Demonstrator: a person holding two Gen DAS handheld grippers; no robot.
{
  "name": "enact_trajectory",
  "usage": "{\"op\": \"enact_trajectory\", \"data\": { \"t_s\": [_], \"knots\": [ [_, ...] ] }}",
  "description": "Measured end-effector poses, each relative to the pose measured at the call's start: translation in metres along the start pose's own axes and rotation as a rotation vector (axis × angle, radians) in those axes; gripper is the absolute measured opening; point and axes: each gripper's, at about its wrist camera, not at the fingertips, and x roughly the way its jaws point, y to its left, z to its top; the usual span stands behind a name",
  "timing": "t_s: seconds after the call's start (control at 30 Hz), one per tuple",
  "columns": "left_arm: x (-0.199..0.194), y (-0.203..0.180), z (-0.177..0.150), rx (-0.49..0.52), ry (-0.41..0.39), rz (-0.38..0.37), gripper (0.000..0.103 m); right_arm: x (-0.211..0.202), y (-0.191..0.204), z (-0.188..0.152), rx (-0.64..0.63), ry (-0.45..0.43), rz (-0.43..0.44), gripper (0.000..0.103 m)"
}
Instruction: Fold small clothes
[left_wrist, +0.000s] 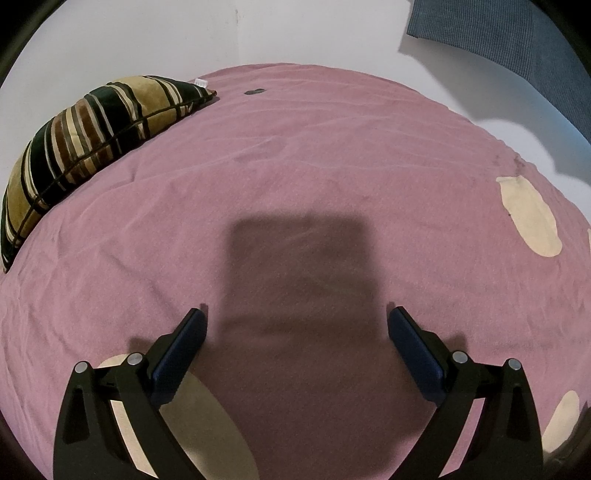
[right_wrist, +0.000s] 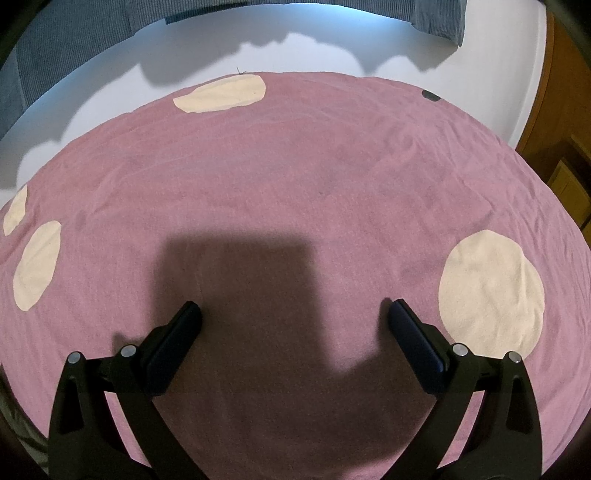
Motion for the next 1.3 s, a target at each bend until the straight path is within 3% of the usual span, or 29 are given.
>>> {"op": "enact_trajectory", "data": {
  "t_s": [1.3],
  "knots": [
    [0.0017,0.0,-0.0015,-0.001,0.006,-0.001,0.098,-0.0021,-0.0009,0.0004,0.002,0.0,0.001,0.101]
  ]
}}
